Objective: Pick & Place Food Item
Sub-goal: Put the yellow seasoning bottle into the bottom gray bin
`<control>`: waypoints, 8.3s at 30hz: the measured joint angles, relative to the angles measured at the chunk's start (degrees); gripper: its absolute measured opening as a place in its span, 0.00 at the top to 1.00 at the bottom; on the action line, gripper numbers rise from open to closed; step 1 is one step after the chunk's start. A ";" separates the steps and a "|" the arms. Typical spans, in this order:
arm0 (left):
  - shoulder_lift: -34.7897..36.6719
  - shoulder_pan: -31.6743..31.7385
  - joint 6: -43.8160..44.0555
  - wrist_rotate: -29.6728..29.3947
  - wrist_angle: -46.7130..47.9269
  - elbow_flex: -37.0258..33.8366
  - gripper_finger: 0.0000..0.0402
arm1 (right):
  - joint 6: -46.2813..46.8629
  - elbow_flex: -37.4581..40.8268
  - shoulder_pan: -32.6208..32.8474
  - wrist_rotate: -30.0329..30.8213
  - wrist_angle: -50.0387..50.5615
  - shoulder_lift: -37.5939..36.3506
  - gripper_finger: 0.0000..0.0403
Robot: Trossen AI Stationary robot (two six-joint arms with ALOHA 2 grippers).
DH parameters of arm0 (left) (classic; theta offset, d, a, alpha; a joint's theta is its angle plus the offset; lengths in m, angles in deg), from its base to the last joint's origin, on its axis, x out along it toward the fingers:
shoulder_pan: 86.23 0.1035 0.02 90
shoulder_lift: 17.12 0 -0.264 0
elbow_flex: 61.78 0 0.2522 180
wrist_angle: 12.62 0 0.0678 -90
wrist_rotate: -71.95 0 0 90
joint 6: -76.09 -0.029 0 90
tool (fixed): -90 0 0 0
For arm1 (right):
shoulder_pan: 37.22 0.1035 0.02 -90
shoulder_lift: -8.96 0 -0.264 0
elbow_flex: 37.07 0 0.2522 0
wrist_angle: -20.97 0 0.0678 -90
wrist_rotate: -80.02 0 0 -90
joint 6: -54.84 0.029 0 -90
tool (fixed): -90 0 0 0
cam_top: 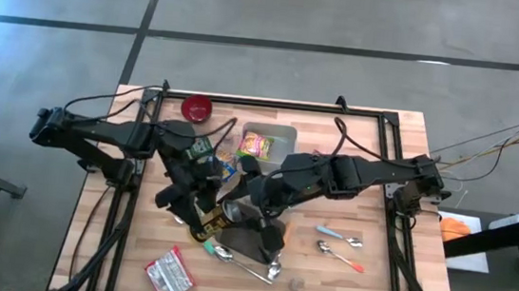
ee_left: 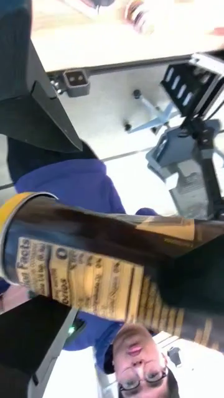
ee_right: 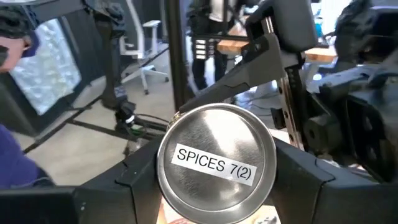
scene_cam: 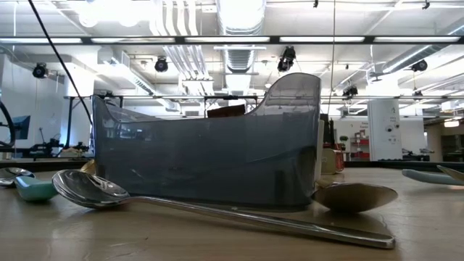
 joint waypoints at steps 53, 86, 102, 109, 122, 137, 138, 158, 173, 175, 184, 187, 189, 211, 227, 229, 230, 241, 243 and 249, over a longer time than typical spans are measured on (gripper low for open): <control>5.93 -0.90 -45.32 -50.58 -26.74 -0.07 0.07 | 3.32 -6.70 6.50 45.10 0.67 -8.87 0.44; 5.41 -0.69 -40.77 -47.91 -28.31 -0.07 0.07 | 1.96 -6.76 7.76 45.66 1.50 -8.69 0.44; 3.70 -0.66 -43.81 -45.67 -31.73 -0.04 0.07 | 2.62 -6.77 7.54 44.96 1.42 -8.32 0.44; 0.97 -0.66 -43.79 -40.90 -34.29 -0.04 0.07 | 3.07 -6.52 6.79 43.42 1.71 -7.43 0.44; 0.71 -0.66 -43.51 -39.70 -37.11 -0.04 0.23 | 2.87 -6.53 6.70 42.40 1.69 -7.27 0.44; 0.75 -0.64 -41.08 -39.65 -36.98 -0.04 0.48 | 2.85 -6.53 6.70 42.41 1.63 -7.34 0.45; 0.75 -0.64 -40.21 -39.65 -37.02 -0.04 0.48 | 2.73 -6.52 6.70 42.39 1.72 -7.44 0.44; 6.39 -0.22 -32.36 -48.86 -14.78 -0.07 0.48 | 10.87 -6.56 7.94 51.77 20.76 -12.26 0.04; 4.99 11.51 -19.05 -43.94 6.32 -0.04 0.48 | 37.01 -6.56 9.30 51.56 45.20 -18.90 0.04; 4.20 12.59 -19.03 -42.55 7.57 -0.04 0.48 | 37.61 -6.56 9.28 51.57 46.29 -18.92 0.04; -1.77 14.46 -20.12 -34.40 12.04 2.32 0.48 | 37.72 -6.52 9.28 51.53 47.27 -18.70 0.04; -6.04 14.53 -24.24 -33.44 19.63 8.86 0.48 | 37.76 -6.52 9.28 51.48 47.74 -18.74 0.04; -9.11 14.53 -27.78 -33.18 26.08 14.12 0.48 | 37.80 -6.52 9.28 51.48 48.15 -18.86 0.04; -34.09 12.83 -53.92 -33.18 51.90 31.10 0.48 | 47.36 -5.69 9.54 49.49 55.60 -18.68 0.04; -40.98 11.10 -61.12 -38.19 51.20 31.06 0.48 | 47.44 -2.62 9.54 49.50 56.08 -18.70 0.04; -41.99 11.10 -61.95 -38.56 51.19 31.06 0.48 | 47.65 -2.59 9.54 49.20 56.08 -18.70 0.04; -42.52 11.10 -62.23 -38.60 51.07 31.06 0.48 | 47.66 -2.59 9.54 48.78 56.06 -18.70 0.04; -45.23 11.10 -65.62 -38.61 51.05 31.01 0.48 | 48.48 -2.59 9.54 48.13 56.00 -18.70 0.04; -45.71 11.10 -66.18 -39.04 51.06 31.01 0.48 | 48.87 -2.59 9.54 48.12 55.99 -18.70 0.04; -47.06 11.58 -66.27 -41.67 51.22 31.01 0.48 | 49.35 -2.59 9.54 48.12 55.97 -18.70 0.04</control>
